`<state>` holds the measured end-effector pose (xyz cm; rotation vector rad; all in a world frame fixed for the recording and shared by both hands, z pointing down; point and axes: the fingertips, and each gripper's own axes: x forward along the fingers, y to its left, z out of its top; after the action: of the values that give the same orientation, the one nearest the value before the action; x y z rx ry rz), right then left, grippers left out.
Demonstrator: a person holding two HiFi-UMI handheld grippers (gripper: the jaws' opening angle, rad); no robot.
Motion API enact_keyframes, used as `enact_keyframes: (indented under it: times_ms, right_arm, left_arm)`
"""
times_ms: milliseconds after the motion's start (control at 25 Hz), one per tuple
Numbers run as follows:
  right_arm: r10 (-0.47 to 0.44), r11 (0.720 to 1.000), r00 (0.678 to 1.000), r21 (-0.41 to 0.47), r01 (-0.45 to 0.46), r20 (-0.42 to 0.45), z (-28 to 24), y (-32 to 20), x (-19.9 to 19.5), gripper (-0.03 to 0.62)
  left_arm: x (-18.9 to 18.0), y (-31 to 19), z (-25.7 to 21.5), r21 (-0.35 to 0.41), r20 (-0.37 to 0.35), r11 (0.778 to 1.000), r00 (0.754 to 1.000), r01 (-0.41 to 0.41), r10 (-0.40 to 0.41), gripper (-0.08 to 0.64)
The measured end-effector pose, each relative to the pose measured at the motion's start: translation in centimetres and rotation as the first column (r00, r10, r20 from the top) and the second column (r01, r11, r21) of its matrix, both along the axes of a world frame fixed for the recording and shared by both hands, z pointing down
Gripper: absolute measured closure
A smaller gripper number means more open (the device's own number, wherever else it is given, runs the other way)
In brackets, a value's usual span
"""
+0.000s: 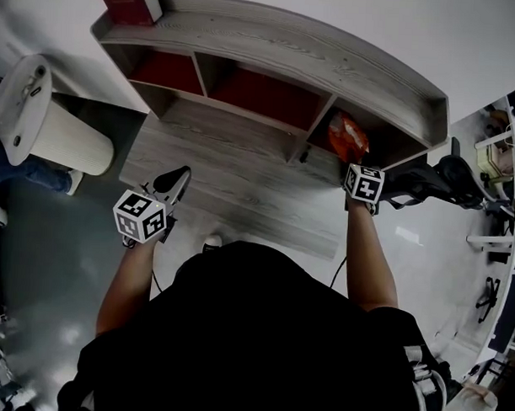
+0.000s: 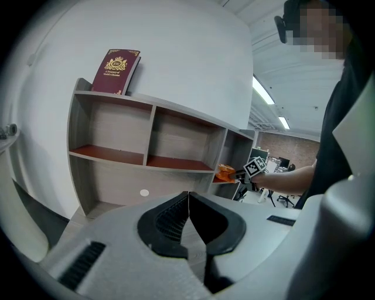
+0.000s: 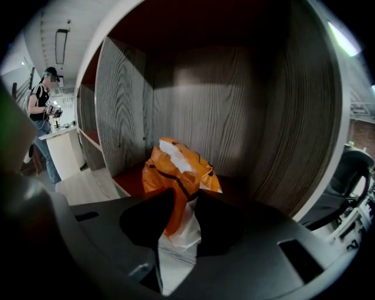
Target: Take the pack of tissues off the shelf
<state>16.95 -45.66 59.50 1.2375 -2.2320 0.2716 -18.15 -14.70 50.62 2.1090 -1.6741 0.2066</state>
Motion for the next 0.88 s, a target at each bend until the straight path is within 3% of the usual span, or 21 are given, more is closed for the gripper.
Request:
enact_keyframes:
  times_ms: [200, 880]
  right_arm:
    - [0.001, 1.0, 1.0, 0.014, -0.001, -0.001, -0.4, 0.3, -0.2, 0.538]
    - [0.024, 1.0, 1.0, 0.006, -0.024, -0.003, -1.3, 2.4, 0.6, 0.557]
  left_arm:
    - [-0.4, -0.2, 0.1, 0.002, -0.01, 1.0, 1.0, -0.003, 0.003, 0.541]
    - [-0.2, -1.0, -0.4, 0.023, -0.02, 0.997, 0.997, -0.077, 0.077, 0.541]
